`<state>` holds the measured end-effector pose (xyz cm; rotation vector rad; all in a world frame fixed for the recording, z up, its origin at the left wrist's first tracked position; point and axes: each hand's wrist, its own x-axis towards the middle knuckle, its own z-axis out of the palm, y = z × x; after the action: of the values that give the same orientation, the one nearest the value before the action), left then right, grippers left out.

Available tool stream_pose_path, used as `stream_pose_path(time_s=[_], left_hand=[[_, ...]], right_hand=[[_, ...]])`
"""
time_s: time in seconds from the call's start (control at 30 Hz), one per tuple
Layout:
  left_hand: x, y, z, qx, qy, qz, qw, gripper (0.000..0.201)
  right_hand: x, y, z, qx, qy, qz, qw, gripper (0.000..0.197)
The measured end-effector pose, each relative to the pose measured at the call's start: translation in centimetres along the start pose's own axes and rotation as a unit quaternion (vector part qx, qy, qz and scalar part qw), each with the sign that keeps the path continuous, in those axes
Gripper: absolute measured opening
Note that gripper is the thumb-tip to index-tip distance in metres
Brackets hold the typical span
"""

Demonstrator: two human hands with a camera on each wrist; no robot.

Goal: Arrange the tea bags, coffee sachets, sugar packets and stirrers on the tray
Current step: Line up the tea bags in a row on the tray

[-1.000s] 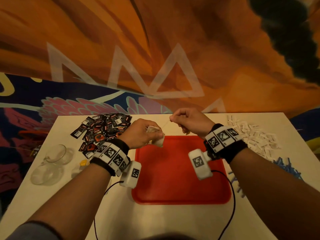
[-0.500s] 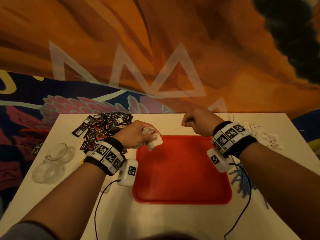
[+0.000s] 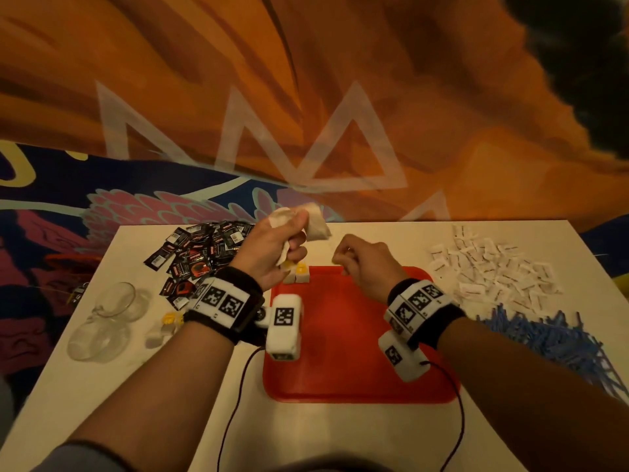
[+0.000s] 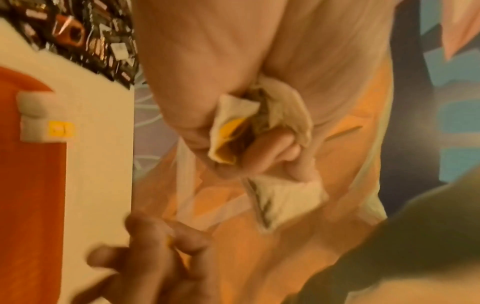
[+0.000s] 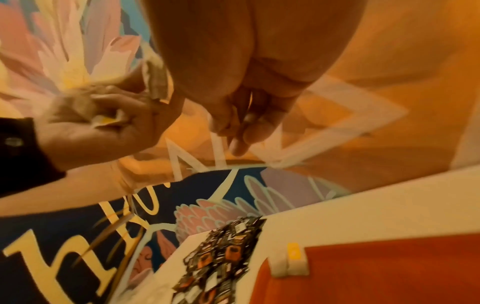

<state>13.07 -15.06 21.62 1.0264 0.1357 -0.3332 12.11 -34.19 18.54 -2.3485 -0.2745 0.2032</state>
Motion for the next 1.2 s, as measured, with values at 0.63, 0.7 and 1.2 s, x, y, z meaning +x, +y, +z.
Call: stream_pose_path(time_s=[0.63,0.7,1.2], left_hand=[[0.8,-1.9,-0.1,0.227,0.094,0.027,0.969,0.015],[0.7,-2.1,-0.1,0.246,0.080,0.034,0.965,0.016],[0.2,-3.4,-0.7,0.268,0.058,0.036,0.961,0.032]], right_hand=[[0.5,-2.4,-0.7,0.368,0.069,0.102,0.921,0.016],[0.7,-2.6,-0.6,0.401,0.067,0.116,0.906,0.014],[1.9,-1.8,0.7,0.319,0.096,0.155,0.930,0.017]])
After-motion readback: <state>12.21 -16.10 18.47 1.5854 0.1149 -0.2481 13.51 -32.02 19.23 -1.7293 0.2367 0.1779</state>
